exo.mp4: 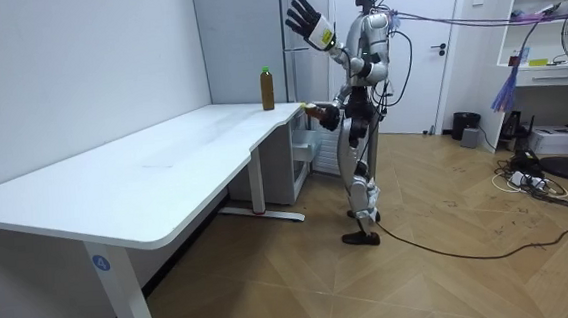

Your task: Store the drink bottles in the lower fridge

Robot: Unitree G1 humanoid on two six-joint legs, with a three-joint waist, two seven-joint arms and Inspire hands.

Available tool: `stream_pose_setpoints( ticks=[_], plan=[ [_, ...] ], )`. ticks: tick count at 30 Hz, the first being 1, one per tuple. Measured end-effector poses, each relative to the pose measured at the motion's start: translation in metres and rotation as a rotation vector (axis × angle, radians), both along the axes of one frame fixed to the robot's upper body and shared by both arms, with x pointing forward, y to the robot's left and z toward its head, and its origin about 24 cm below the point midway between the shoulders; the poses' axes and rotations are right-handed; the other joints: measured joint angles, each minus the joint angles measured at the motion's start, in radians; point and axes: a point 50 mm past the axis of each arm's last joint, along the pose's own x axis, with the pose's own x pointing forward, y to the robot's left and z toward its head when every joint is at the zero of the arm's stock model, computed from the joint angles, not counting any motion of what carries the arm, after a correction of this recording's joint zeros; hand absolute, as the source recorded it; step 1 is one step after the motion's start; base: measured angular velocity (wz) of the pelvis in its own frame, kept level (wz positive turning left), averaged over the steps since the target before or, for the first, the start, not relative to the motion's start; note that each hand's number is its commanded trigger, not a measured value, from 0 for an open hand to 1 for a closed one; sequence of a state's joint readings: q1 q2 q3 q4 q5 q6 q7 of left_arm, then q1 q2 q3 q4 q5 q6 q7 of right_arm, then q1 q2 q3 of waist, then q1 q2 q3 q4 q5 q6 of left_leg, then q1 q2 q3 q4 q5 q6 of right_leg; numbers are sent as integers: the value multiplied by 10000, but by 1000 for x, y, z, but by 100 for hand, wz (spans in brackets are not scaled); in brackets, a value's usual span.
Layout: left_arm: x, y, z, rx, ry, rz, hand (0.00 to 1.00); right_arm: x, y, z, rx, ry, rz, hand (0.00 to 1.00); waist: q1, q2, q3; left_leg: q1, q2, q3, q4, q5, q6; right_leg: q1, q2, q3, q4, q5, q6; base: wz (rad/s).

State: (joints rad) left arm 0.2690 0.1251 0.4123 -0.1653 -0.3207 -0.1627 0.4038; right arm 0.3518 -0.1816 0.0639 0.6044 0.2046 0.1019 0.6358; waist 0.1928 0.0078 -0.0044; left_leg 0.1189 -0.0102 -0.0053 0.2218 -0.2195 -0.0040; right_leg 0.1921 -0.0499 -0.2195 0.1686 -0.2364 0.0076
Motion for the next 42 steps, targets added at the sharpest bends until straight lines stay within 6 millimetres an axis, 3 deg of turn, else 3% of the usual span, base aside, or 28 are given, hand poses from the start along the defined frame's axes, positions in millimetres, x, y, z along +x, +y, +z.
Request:
stream_pose_setpoints(
  ticks=[4, 6, 9, 14, 18, 26, 29, 30, 36, 42],
  plan=[
    [-11, 2, -47, -932, 2002, 470, 0, -8, -5, -8, -155, 584, -617, 100, 0, -34, 17, 25, -1, 13, -16, 0, 0, 16, -3, 22, 16, 1, -2, -1],
    [-22, 2, -82, -1524, 3504, 766, 0, -9, -8, -11, -305, 758, -1051, 100, -94, -41, 35, 102, -6, -19, -99, 0, 1, 64, 1, 57, 2, 0, 1, -3],
    [-41, -6, -116, -2135, 5153, 848, 0, -11, -10, -13, -244, 937, -1624, 100, -253, -106, 59, 114, 3, 2, -163, -3, 0, 52, 19, 135, -23, -1, 1, -1],
    [-60, -17, -144, -2552, 6686, 639, 0, -18, -16, -18, -211, 1338, -3047, 100, -275, -151, 80, 72, -7, 20, -205, -11, 9, -12, 7, 144, -9, 2, -1, -1],
    [-84, -25, -167, -3017, 8134, 516, 0, -19, -19, -22, -451, 1632, -3698, 100, -560, -139, 76, 114, -16, 57, -247, -11, 10, 6, -4, 163, -22, -1, 4, 0],
    [-114, -50, -196, -3724, 10123, -646, 0, -21, -26, -28, -782, 2134, -5184, 100, -1067, -108, 131, 114, 19, 293, -287, -29, 29, -14, 3, 240, -10, -2, 5, -2],
    [-120, -56, -201, -3986, 10554, -973, 0, -21, -27, -28, -758, 2209, -5603, 100, -1256, -100, 125, 113, 10, 286, -305, -30, 34, -15, -5, 231, -92, -5, 12, -2],
    [-122, -57, -203, -4076, 10664, -1062, 0, -22, -27, -29, -743, 2271, -5769, 100, -1312, -111, 90, 112, 9, 285, -306, -30, 34, -13, 4, 253, -162, 1, 21, 0],
    [-129, -62, -211, -4359, 11349, -1418, 0, -31, -30, -32, -855, 2749, -6964, 100, -1392, -131, 52, 124, -5, 319, -323, -28, 36, 4, 2, 256, -139, 23, 32, 0],
    [-137, -72, -218, -4139, 12390, -2555, 0, -29, -30, -33, -677, 2894, -8032, 100, -1574, -131, 70, 128, -6, 340, -344, -28, 36, 0, 3, 277, -140, 22, 33, 1]
  ],
)
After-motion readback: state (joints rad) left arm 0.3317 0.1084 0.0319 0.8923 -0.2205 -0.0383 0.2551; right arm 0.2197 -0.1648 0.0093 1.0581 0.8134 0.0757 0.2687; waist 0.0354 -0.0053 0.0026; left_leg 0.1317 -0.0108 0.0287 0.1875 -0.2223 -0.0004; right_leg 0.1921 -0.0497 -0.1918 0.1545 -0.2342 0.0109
